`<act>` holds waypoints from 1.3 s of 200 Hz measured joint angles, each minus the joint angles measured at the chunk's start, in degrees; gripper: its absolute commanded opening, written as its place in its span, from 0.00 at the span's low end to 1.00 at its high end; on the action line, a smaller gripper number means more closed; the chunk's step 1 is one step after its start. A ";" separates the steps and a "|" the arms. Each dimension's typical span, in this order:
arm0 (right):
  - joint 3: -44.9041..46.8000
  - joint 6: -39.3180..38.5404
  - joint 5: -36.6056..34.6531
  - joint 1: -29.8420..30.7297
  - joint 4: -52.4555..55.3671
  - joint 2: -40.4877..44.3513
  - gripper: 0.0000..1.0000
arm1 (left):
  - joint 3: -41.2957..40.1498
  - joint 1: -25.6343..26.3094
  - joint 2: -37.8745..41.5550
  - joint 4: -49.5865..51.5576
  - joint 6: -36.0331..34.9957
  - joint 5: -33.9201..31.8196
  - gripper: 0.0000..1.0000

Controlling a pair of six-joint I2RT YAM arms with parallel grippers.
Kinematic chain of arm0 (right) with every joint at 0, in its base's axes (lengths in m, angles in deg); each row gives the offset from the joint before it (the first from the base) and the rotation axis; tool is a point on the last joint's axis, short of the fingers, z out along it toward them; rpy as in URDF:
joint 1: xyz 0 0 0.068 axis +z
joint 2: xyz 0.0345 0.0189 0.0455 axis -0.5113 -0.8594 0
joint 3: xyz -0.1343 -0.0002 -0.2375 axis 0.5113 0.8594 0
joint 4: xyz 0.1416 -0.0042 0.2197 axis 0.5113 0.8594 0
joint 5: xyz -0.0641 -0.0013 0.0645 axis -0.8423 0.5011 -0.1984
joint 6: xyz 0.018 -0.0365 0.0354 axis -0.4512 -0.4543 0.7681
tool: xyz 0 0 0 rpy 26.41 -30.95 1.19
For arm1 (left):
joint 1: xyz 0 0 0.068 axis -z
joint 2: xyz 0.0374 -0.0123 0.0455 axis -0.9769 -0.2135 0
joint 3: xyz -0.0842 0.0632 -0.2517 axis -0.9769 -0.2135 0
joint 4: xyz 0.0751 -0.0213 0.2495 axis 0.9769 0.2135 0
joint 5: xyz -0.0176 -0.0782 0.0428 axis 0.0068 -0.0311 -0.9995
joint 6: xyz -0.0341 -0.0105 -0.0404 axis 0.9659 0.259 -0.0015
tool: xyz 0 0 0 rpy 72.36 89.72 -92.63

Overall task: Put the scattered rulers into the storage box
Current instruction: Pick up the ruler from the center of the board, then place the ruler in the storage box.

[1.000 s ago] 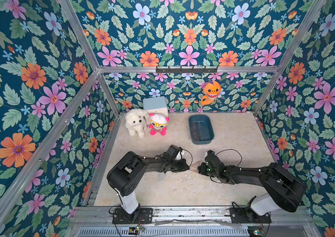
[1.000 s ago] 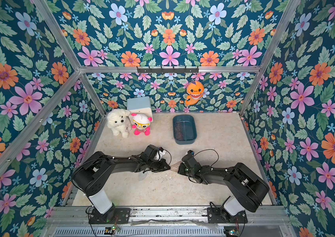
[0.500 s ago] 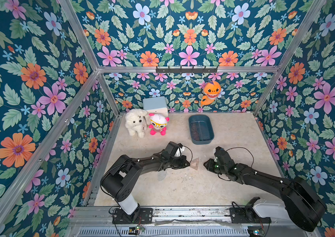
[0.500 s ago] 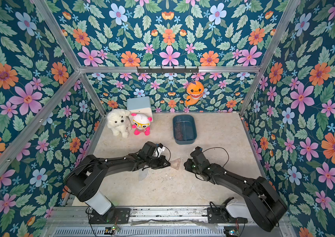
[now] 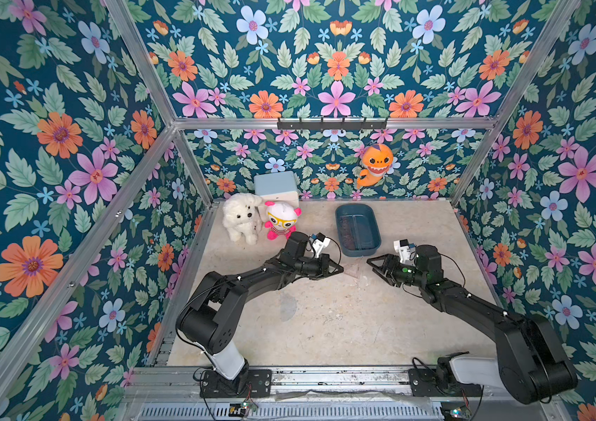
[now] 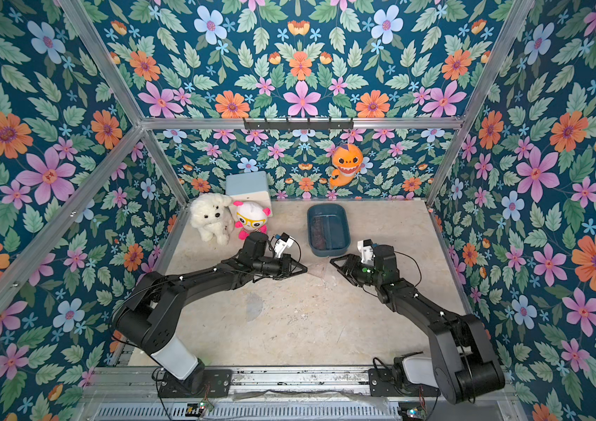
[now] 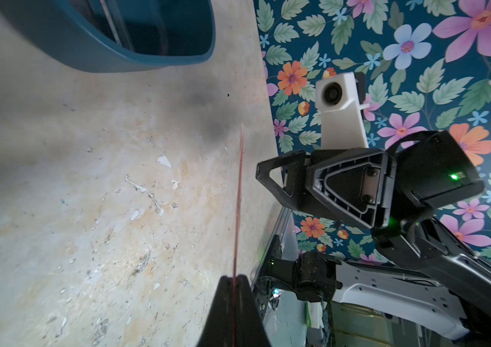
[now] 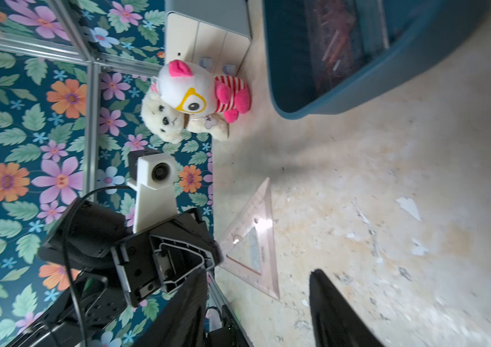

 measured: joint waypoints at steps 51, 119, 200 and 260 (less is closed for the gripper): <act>-3.74 8.81 7.04 -0.24 -17.77 -13.16 0.42 | 0.59 -1.40 -1.53 -4.44 2.73 4.31 0.00; -5.31 15.93 10.10 -0.09 -30.49 -19.98 0.02 | 0.22 -2.56 -2.21 -7.93 4.48 6.05 0.00; -15.10 10.36 10.21 -1.36 -20.94 -21.42 0.00 | 7.28 -3.54 -2.03 5.11 -3.56 1.90 0.60; -41.75 -13.79 2.82 -5.86 11.52 -31.32 0.00 | 15.23 -6.14 -1.79 22.69 -15.61 -10.16 0.62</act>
